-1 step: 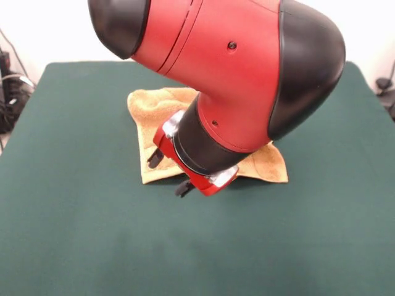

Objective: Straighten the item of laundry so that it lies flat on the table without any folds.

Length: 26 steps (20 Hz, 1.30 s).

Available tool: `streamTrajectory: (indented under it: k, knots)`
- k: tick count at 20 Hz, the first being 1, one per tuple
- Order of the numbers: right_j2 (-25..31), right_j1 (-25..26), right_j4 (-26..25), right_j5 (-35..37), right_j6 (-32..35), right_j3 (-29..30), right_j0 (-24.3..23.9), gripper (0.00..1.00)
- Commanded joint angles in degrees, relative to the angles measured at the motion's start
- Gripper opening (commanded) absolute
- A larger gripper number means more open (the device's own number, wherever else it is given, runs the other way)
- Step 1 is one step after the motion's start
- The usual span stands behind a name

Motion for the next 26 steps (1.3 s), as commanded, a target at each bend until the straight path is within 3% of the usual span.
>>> streamTrajectory:
  k: [1,9,14,16,20,26]
  knots:
    - [7.24,1.16,6.33,-1.35,21.29,3.37,0.43,1.0]
    - [6.18,3.83,10.89,4.97,22.78,1.82,0.48,1.0]
    - [3.68,7.8,9.44,3.37,20.91,-1.34,0.4,1.0]
    - [1.93,7.75,7.4,-2.1,18.68,0.24,0.51,1.0]
    - [-0.3,4.99,5.63,-10.86,14.25,8.77,-0.13,1.0]
    - [-5.17,4.7,3.12,-7.65,11.08,12.97,1.72,1.0]
